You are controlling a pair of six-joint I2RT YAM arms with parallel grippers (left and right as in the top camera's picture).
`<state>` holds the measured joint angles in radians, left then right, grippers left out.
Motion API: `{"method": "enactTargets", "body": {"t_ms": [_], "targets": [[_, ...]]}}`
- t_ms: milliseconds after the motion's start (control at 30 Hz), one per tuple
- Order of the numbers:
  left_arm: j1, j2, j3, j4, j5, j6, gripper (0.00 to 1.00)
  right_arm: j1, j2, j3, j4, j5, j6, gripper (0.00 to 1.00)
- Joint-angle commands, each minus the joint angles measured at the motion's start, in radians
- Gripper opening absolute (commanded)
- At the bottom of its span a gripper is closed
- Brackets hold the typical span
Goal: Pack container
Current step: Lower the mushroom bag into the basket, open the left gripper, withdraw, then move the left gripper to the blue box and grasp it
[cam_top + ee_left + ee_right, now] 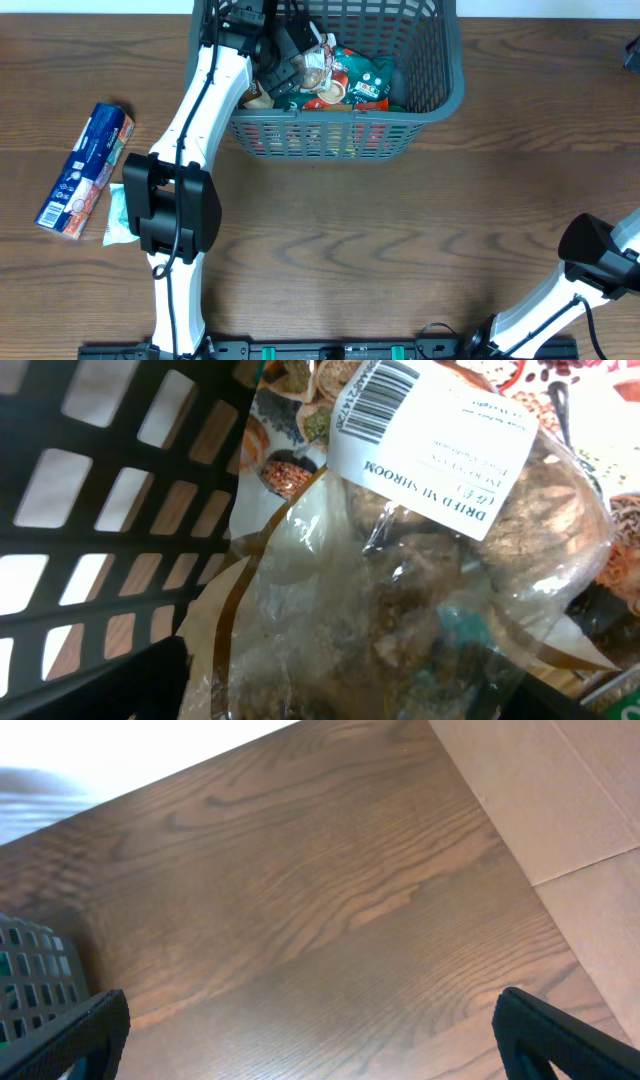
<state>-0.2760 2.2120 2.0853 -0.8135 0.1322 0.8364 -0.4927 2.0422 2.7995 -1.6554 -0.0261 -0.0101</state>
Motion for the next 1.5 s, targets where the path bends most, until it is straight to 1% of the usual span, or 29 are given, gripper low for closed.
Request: {"method": "enactTargets", "body": {"t_ms": [0, 67, 167, 333, 400, 533, 600, 667, 733, 767, 867, 933, 1000, 1133, 1200, 1300, 1467], "targets": [[0.002, -0.065, 0.008, -0.014, 0.013, -0.008, 0.89, -0.006, 0.005, -0.002, -0.005, -0.008, 0.016, 0.99], [0.002, -0.107, 0.008, -0.013, 0.005, -0.007, 0.92, -0.006, 0.005, -0.002, -0.006, -0.008, 0.016, 0.99], [0.002, -0.196, 0.008, -0.013, -0.021, -0.007, 0.98, -0.006, 0.005, -0.002, -0.006, -0.009, 0.016, 0.99], [0.003, -0.367, 0.008, -0.012, -0.027, -0.007, 0.99, -0.006, 0.005, -0.002, -0.006, -0.009, 0.016, 0.99], [0.003, -0.427, 0.008, -0.009, -0.064, -0.016, 0.99, -0.006, 0.005, -0.002, -0.006, -0.009, 0.016, 0.99], [0.030, -0.531, 0.008, 0.009, -0.245, -0.151, 0.99, -0.006, 0.005, -0.002, -0.006, -0.032, 0.016, 0.99], [0.071, -0.572, 0.008, -0.010, -0.357, -0.259, 0.99, -0.006, 0.005, -0.002, -0.006, -0.044, 0.014, 0.99], [0.145, -0.609, 0.008, -0.064, -0.446, -0.399, 0.99, -0.005, 0.005, -0.002, -0.005, -0.045, 0.013, 0.99], [0.238, -0.635, 0.008, -0.148, -0.447, -0.494, 0.99, -0.005, 0.005, -0.002, -0.002, -0.045, 0.013, 0.99], [0.285, -0.643, 0.008, -0.191, -0.439, -0.518, 0.99, -0.005, 0.005, -0.002, -0.002, -0.046, 0.013, 0.99], [0.451, -0.642, 0.007, -0.329, -0.328, -0.497, 0.99, -0.005, 0.005, -0.002, -0.002, -0.047, 0.013, 0.99], [0.551, -0.622, 0.003, -0.397, -0.229, -0.433, 0.99, -0.005, 0.005, -0.002, -0.001, -0.058, 0.013, 0.99], [0.637, -0.594, -0.008, -0.431, -0.178, -0.414, 0.99, -0.005, 0.005, -0.002, 0.002, -0.066, 0.013, 0.99], [0.763, -0.508, -0.047, -0.431, -0.168, -0.411, 0.99, -0.005, 0.005, -0.002, 0.004, -0.068, 0.013, 0.99], [0.791, -0.465, -0.071, -0.422, -0.167, -0.412, 0.99, -0.005, 0.005, -0.002, 0.006, -0.068, 0.013, 0.99], [0.799, -0.404, -0.118, -0.392, -0.161, -0.412, 0.99, -0.005, 0.005, -0.002, 0.007, -0.068, 0.013, 0.99], [0.796, -0.314, -0.219, -0.281, -0.162, -0.410, 0.99, -0.005, 0.005, -0.002, 0.016, -0.068, 0.013, 0.99]]}}
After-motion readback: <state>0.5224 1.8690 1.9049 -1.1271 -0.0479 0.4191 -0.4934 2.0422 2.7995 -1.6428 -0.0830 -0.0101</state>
